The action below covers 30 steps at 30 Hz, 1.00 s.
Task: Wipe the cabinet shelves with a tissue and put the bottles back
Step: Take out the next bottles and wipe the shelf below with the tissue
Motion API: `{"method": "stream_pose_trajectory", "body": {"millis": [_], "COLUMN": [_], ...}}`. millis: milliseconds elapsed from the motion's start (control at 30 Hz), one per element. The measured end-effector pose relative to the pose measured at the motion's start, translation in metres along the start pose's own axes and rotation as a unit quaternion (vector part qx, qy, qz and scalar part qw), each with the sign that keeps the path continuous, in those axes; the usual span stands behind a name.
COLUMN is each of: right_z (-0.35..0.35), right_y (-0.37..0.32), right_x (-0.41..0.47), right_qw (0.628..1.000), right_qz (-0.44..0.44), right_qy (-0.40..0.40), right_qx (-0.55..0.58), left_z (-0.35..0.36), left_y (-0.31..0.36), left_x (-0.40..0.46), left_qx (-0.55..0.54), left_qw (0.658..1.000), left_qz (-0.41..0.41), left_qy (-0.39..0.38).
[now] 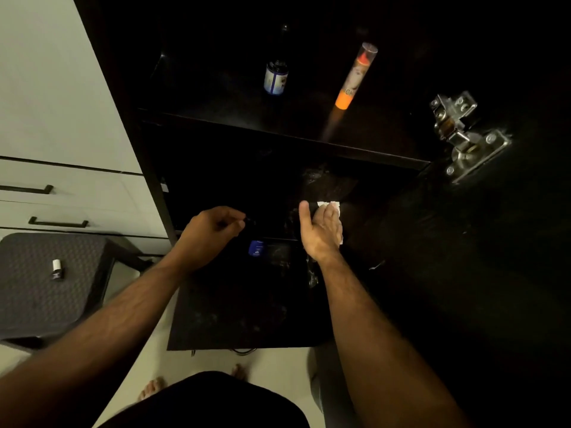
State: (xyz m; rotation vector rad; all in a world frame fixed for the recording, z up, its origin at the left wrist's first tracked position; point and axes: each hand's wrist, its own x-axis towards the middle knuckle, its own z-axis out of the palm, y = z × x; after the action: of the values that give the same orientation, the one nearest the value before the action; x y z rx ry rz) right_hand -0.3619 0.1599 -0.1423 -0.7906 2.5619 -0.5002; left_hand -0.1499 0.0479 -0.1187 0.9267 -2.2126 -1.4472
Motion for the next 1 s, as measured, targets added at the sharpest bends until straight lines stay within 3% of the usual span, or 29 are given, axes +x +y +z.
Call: {"method": "stream_pose_trajectory", "body": {"millis": [67, 200, 300, 500, 700, 767, 867, 1000], "right_z": [0.007, 0.02, 0.006, 0.014, 0.035, 0.028, 0.012, 0.024], "right_y": [0.003, 0.02, 0.021, -0.002, 0.003, 0.016, 0.013, -0.015], "right_x": [-0.01, -0.036, -0.017, 0.005, -0.018, -0.014, 0.0, -0.002], "right_qw": [0.999, 0.992, 0.994, 0.999, 0.987, 0.991, 0.999, 1.0], "right_qz": [-0.035, -0.115, -0.076, -0.002, -0.159, -0.117, -0.014, -0.027], "right_qy": [0.012, -0.042, 0.022, 0.024, -0.013, 0.028, 0.008, 0.005], "right_qx": [-0.001, -0.034, -0.074, -0.037, -0.014, -0.057, -0.046, -0.014], "left_z": [-0.003, -0.006, -0.008, -0.012, -0.01, -0.011, -0.012, -0.012], "left_y": [0.001, 0.0, -0.003, -0.01, -0.005, -0.005, -0.009, -0.012], "left_x": [0.001, 0.003, 0.005, 0.009, 0.013, 0.013, 0.011, 0.007], "left_qx": [-0.001, -0.008, 0.0, 0.015, 0.024, 0.025, 0.032, 0.058], "left_qw": [1.0, 1.0, 1.0, 0.999, 0.999, 0.999, 0.999, 0.998], "left_qz": [0.006, 0.012, 0.023, 0.033, 0.034, 0.035, 0.024, 0.016], "left_qy": [0.006, 0.009, 0.012, 0.025, 0.018, 0.021, 0.028, 0.033]}}
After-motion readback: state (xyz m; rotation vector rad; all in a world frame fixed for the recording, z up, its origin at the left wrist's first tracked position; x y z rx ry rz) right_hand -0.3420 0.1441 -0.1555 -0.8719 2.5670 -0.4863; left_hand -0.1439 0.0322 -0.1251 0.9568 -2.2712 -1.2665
